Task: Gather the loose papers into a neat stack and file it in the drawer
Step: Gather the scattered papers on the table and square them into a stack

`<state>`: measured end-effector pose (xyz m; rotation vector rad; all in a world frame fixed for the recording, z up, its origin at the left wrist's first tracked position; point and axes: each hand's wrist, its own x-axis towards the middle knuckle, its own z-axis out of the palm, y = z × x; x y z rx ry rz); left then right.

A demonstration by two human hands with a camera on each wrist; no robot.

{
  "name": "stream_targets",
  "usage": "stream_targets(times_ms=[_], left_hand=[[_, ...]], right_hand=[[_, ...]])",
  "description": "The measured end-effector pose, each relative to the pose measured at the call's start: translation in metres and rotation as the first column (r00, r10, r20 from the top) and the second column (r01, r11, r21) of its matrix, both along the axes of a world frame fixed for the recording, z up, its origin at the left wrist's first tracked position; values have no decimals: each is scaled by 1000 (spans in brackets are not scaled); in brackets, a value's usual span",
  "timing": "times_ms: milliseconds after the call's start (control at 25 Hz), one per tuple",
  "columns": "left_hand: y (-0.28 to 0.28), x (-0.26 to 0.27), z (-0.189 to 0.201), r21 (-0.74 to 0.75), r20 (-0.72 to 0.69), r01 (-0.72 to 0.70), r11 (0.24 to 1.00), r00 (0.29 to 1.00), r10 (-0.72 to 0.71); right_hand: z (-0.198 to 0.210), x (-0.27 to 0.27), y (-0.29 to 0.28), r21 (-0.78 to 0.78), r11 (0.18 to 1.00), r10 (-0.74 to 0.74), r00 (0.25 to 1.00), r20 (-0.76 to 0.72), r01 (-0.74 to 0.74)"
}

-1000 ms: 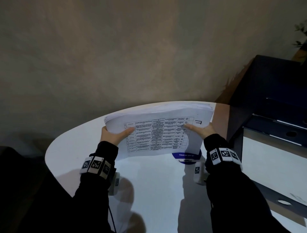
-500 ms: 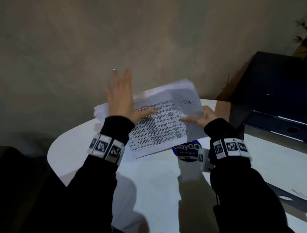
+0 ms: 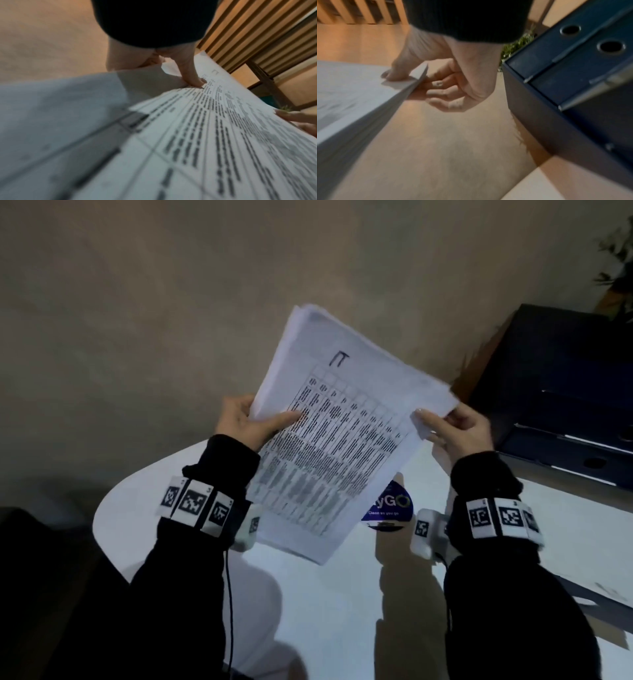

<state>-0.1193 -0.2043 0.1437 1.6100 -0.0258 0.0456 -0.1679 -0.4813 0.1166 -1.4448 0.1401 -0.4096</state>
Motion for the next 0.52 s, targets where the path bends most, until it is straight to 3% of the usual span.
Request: stream_targets(times_ms=[80,160,360,520], left_hand=[[-12,-4,-4,-133,22,-9,991,1000,12],[-26,-11,-9,-235,31,-11,972,999,19],[-43,-16,-20,-273,91,-67,960,991,95],[-43,-10,-24,-201,122,-44,979,990,69]], right_hand=[[-6,3,15,134,991,18,1000,-10,-17],[-3,3,37,104,995,14,998,-66,-7],[9,6,48,-29,996,-86,995,45,88],[6,6,48,-73,997,-24,998,58,28]])
